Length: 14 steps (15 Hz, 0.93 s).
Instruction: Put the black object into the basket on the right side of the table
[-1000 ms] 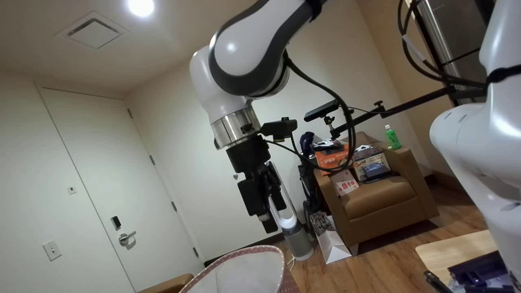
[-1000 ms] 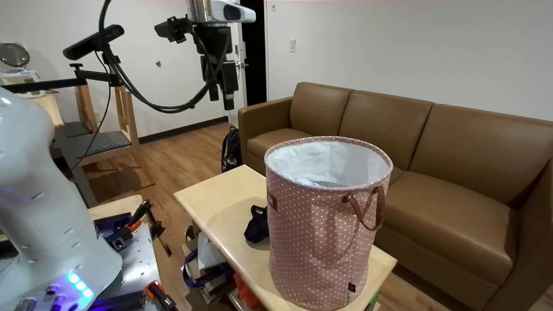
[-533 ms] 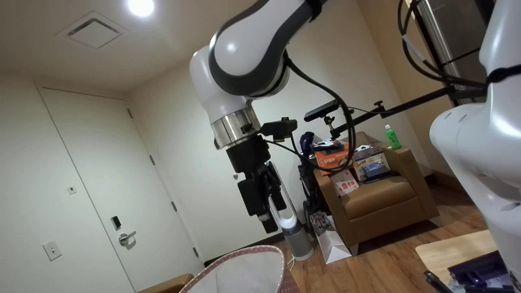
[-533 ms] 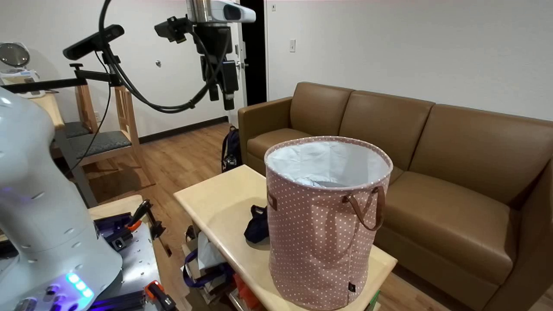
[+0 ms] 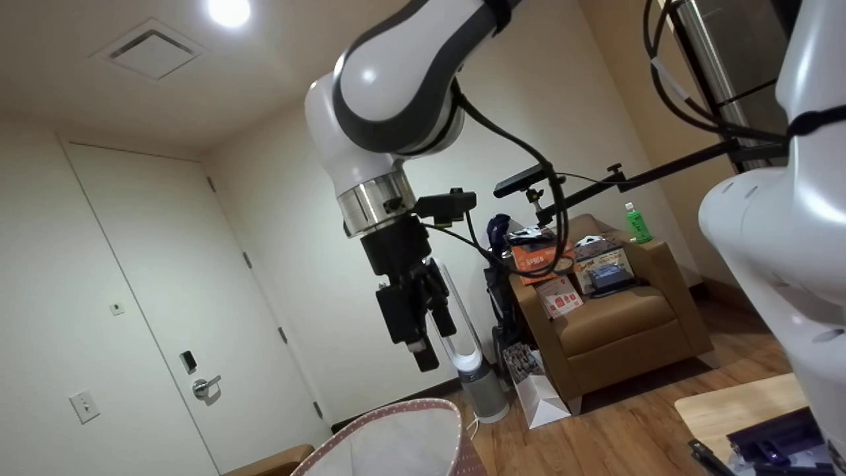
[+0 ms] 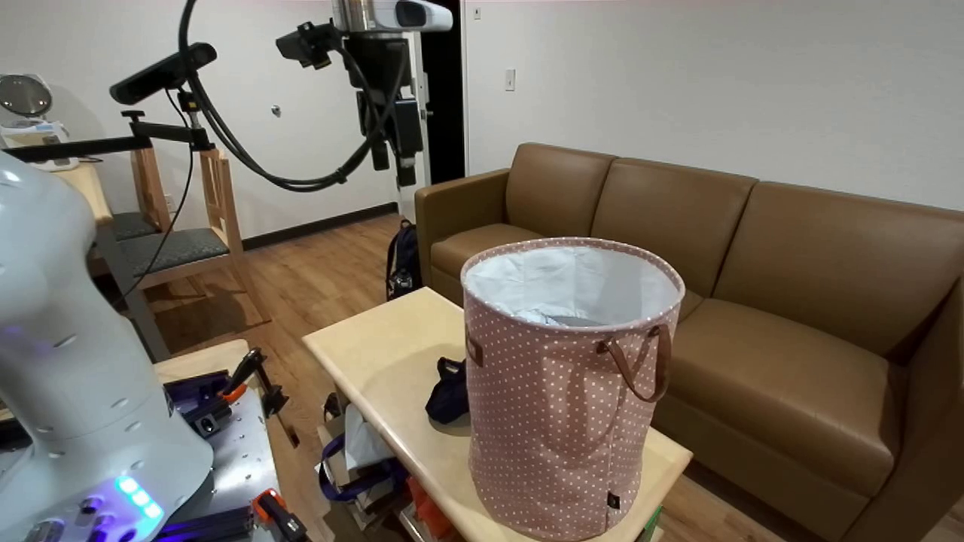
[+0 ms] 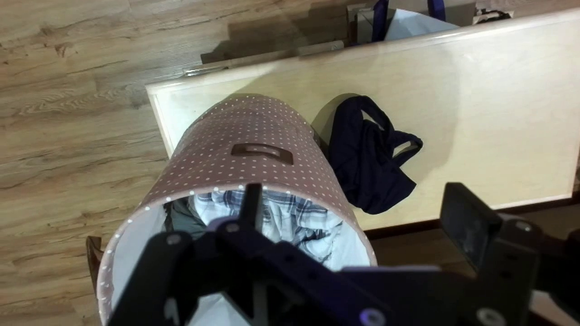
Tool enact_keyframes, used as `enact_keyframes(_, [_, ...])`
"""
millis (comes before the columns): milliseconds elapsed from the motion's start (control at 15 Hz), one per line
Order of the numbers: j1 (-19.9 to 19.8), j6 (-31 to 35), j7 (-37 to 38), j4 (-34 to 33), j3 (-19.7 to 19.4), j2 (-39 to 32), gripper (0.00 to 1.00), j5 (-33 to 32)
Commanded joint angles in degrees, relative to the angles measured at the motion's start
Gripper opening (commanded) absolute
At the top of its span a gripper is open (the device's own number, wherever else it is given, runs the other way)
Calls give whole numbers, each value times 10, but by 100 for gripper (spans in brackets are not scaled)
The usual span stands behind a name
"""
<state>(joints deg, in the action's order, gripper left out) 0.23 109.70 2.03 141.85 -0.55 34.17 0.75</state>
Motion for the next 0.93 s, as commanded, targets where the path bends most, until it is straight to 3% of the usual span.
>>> enact_keyframes(0, [-15, 20, -3, -48, -9, -63, 100, -6])
enact_keyframes(267, [17, 37, -29, -87, 14, -135, 100, -4])
enact_keyframes(733, [92, 2, -46, -177, 105, -293, 100, -46])
enact_keyframes(800, [94, -2, -44, -187, 107, -304, 100, -59])
enact_keyframes(867, [96, 23, -22, -150, 106, -273, 100, -37])
